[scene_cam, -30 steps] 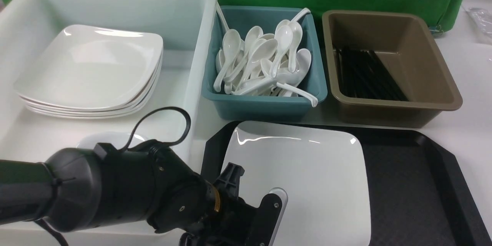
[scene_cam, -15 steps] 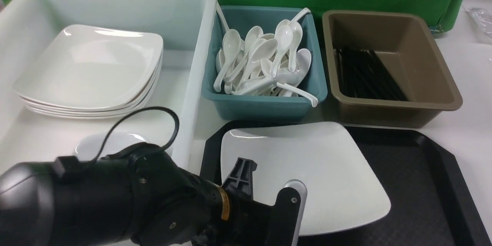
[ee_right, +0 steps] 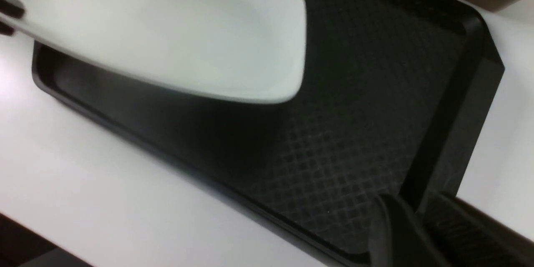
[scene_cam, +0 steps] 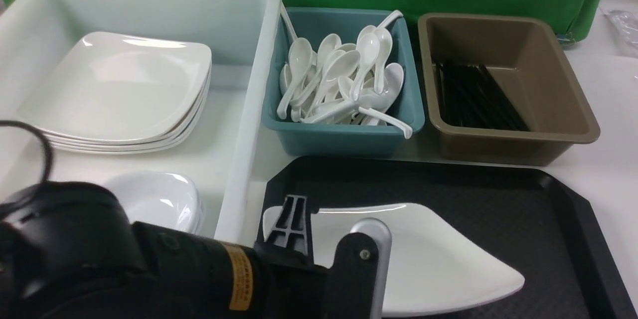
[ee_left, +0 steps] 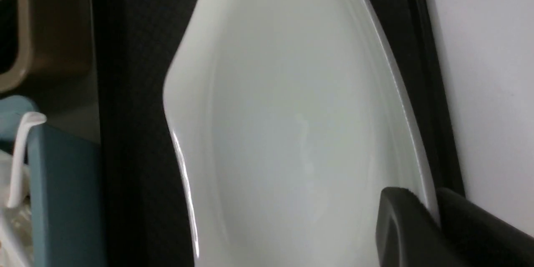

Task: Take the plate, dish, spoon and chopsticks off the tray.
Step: Use the left arm to put the plate into the large storage box on the left

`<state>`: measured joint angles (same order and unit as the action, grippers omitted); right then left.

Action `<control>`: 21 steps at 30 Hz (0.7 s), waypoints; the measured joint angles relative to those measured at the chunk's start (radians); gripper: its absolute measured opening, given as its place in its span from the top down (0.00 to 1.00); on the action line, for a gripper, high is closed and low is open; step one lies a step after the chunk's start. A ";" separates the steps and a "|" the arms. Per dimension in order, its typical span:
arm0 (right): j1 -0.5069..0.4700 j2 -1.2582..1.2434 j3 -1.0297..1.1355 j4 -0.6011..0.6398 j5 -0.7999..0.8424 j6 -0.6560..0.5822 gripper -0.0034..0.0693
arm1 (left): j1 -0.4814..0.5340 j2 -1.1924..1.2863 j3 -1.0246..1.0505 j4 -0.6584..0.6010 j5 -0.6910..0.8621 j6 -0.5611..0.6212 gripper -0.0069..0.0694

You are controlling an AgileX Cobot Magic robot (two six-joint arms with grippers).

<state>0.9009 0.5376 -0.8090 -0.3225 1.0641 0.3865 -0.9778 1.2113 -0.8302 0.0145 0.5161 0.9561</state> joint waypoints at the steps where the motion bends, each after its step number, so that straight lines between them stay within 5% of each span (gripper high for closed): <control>1: 0.000 0.000 0.000 -0.001 -0.001 0.001 0.85 | 0.000 -0.017 0.001 -0.003 0.005 0.000 0.87; 4: 0.000 0.000 0.000 -0.005 -0.013 0.019 0.92 | 0.000 -0.071 0.007 -0.008 0.014 0.002 0.87; 18: 0.000 0.000 0.000 -0.069 -0.117 0.090 0.92 | 0.000 -0.189 0.008 -0.015 -0.009 0.022 0.87; 21: 0.000 0.000 0.000 -0.176 -0.119 0.210 0.92 | 0.000 -0.221 0.009 -0.020 -0.044 0.036 0.87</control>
<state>0.9009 0.5376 -0.8090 -0.4985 0.9455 0.5964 -0.9778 0.9908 -0.8215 -0.0059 0.4724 0.9918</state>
